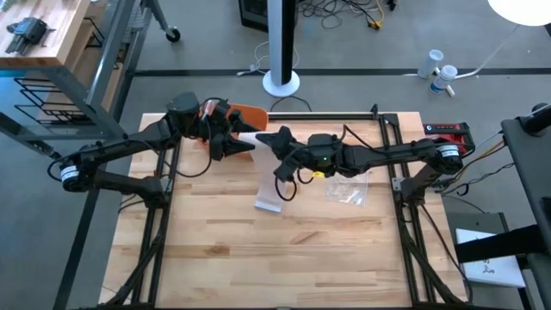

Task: Roll bandage
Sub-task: Roll the white bandage

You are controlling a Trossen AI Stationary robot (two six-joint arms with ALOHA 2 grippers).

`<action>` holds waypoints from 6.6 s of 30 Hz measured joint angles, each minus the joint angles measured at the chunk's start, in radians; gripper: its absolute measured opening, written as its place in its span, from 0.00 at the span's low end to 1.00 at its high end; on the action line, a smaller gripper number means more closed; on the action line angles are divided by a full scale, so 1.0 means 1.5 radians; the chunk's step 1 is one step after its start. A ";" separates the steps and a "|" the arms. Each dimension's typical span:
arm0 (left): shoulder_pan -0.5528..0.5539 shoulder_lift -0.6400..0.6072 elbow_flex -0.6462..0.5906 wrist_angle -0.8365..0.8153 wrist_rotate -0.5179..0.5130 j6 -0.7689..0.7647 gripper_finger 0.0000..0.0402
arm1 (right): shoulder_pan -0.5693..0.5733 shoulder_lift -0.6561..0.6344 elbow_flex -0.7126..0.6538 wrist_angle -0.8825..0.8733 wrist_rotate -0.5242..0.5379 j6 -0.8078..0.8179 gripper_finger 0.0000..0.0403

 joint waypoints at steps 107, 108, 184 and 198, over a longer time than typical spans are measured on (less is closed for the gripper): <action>-0.010 -0.010 0.000 -0.063 -0.133 0.491 0.42 | -0.120 -0.058 0.000 -0.171 -0.299 0.970 0.25; -0.010 -0.012 0.000 -0.071 -0.133 0.497 0.45 | -0.120 -0.064 0.000 -0.172 -0.313 0.977 0.23; -0.065 0.044 0.014 0.096 -0.204 0.466 0.71 | -0.111 -0.197 0.001 -0.181 -0.283 0.851 0.22; -0.065 -0.103 0.014 0.056 -0.146 0.513 0.81 | -0.007 -0.243 0.001 -0.230 -0.287 0.912 0.22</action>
